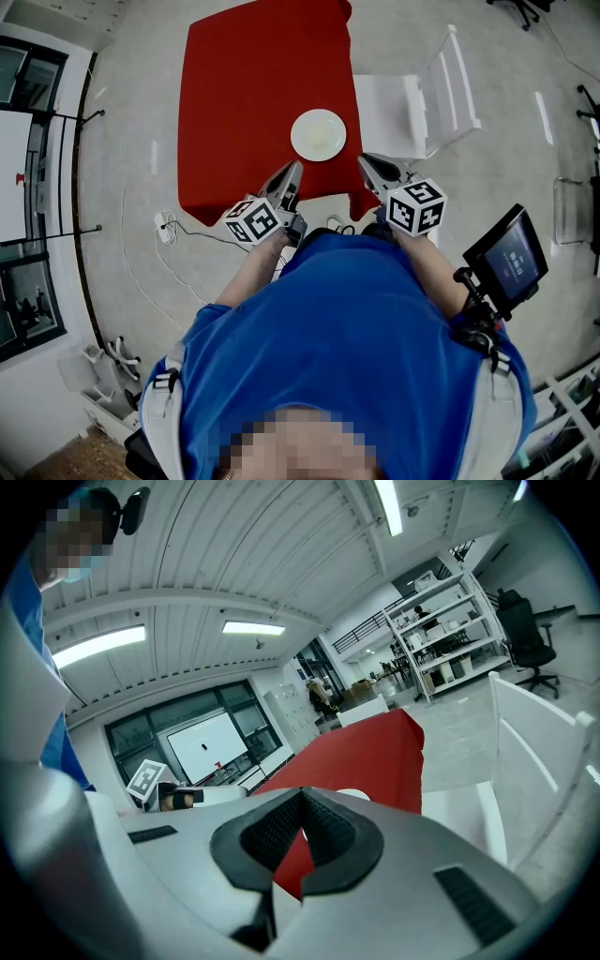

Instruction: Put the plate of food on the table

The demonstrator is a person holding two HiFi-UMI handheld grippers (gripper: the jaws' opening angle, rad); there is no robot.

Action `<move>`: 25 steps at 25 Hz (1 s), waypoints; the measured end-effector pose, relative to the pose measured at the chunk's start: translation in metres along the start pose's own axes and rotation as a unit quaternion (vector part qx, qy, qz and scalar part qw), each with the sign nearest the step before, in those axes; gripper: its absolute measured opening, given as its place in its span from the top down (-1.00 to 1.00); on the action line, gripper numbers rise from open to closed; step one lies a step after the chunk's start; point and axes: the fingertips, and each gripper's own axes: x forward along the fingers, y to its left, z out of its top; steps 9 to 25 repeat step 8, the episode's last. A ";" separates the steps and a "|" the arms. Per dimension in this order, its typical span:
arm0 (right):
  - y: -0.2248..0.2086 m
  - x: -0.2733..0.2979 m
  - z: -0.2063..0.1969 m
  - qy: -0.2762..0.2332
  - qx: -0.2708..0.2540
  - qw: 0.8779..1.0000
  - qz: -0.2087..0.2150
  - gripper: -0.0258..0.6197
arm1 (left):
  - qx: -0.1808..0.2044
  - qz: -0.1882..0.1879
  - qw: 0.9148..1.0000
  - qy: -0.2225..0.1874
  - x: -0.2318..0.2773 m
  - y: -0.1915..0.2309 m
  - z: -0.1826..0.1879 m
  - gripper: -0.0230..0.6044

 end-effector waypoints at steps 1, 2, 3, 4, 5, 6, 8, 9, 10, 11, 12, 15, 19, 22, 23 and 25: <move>0.000 0.000 0.000 0.000 0.000 1.000 0.000 0.92 | 0.000 0.000 1.000 0.000 0.000 0.000 0.000 0.90; 0.000 0.001 0.000 0.000 0.000 1.000 0.000 0.92 | 0.000 0.001 1.000 0.001 0.000 0.001 0.000 0.90; 0.000 0.001 0.000 0.000 0.000 1.000 0.000 0.92 | 0.000 0.002 1.000 0.001 0.001 0.002 0.000 0.90; -0.001 0.001 0.000 0.000 0.000 1.000 0.000 0.92 | 0.001 0.004 1.000 0.001 0.001 0.002 0.000 0.90; -0.001 0.001 -0.001 0.000 0.000 1.000 0.000 0.92 | 0.001 0.005 1.000 0.001 0.002 0.003 0.000 0.90; -0.002 0.001 -0.001 0.000 0.000 1.000 0.000 0.92 | 0.002 0.006 1.000 0.000 0.003 0.003 0.000 0.90; -0.004 0.002 -0.001 -0.001 0.000 1.000 -0.001 0.92 | 0.003 0.008 1.000 0.000 0.004 0.004 0.000 0.90; -0.004 0.002 -0.001 -0.001 0.000 1.000 -0.001 0.92 | 0.003 0.008 1.000 0.000 0.004 0.004 0.000 0.90; -0.004 0.002 -0.001 -0.001 0.000 1.000 -0.001 0.92 | 0.003 0.008 1.000 0.000 0.004 0.004 0.000 0.90; -0.004 0.002 -0.001 -0.001 0.000 1.000 -0.001 0.92 | 0.003 0.008 1.000 0.000 0.004 0.004 0.000 0.90; -0.004 0.002 -0.001 -0.001 0.000 1.000 -0.001 0.92 | 0.003 0.008 1.000 0.000 0.004 0.004 0.000 0.90; -0.004 0.002 -0.001 -0.001 0.000 1.000 -0.001 0.92 | 0.003 0.008 1.000 0.000 0.004 0.004 0.000 0.90; -0.004 0.002 -0.001 -0.001 0.000 1.000 -0.001 0.92 | 0.003 0.008 1.000 0.000 0.004 0.004 0.000 0.90; -0.004 0.002 -0.001 -0.001 0.000 1.000 -0.001 0.92 | 0.003 0.008 1.000 0.000 0.004 0.004 0.000 0.90; -0.004 0.002 -0.001 -0.001 0.000 1.000 -0.001 0.92 | 0.003 0.008 1.000 0.000 0.004 0.004 0.000 0.90; -0.004 0.002 -0.001 -0.001 0.000 1.000 -0.001 0.92 | 0.003 0.008 1.000 0.000 0.004 0.004 0.000 0.90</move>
